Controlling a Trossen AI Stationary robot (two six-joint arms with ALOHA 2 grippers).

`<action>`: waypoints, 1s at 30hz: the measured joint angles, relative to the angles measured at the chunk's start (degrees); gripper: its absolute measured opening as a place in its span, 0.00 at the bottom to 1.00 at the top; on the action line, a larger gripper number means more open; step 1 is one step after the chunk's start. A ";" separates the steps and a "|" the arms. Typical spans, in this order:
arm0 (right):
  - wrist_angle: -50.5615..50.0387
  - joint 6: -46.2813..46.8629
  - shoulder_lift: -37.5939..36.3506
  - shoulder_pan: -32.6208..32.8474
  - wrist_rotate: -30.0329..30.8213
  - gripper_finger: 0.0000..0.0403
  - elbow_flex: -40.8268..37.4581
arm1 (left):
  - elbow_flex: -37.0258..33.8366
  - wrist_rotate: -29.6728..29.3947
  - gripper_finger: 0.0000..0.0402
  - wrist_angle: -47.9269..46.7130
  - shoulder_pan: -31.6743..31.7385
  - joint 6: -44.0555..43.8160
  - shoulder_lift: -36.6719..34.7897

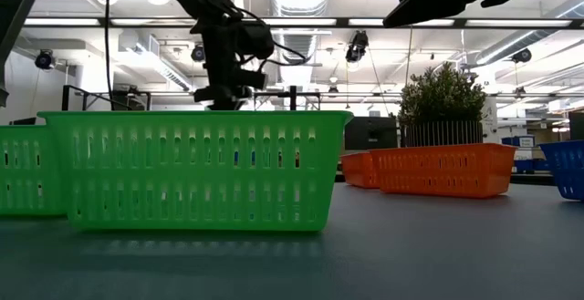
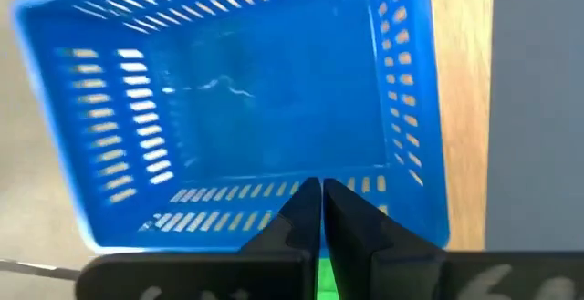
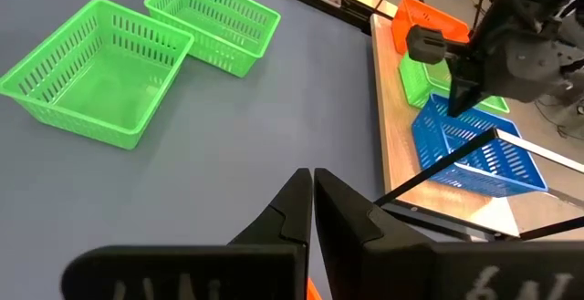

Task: Stack baskets on shelf by color
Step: Put the middle blue bin on the shelf, then stack the top green bin on top of the green bin on the shelf

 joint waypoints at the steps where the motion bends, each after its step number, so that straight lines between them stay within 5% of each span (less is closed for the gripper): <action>1: 0.00 0.00 0.00 0.00 0.01 0.02 0.00 | 0.31 0.01 0.00 0.14 -0.10 -0.05 -0.04; 8: -0.05 0.02 0.00 0.00 0.00 0.02 0.00 | 1.03 0.25 0.00 -3.10 -2.14 -2.95 -0.95; 20: -0.10 0.36 0.00 0.01 0.00 0.02 0.00 | -3.74 -2.83 0.00 -8.97 -0.04 -6.58 -13.34; 25: -0.11 0.48 0.00 0.02 0.00 0.02 0.00 | -7.98 -1.13 0.00 -8.54 -0.88 -13.88 -17.68; 30: -0.11 0.48 0.00 0.01 0.01 0.02 0.00 | -10.16 2.06 0.00 -9.60 -8.23 -26.50 -22.66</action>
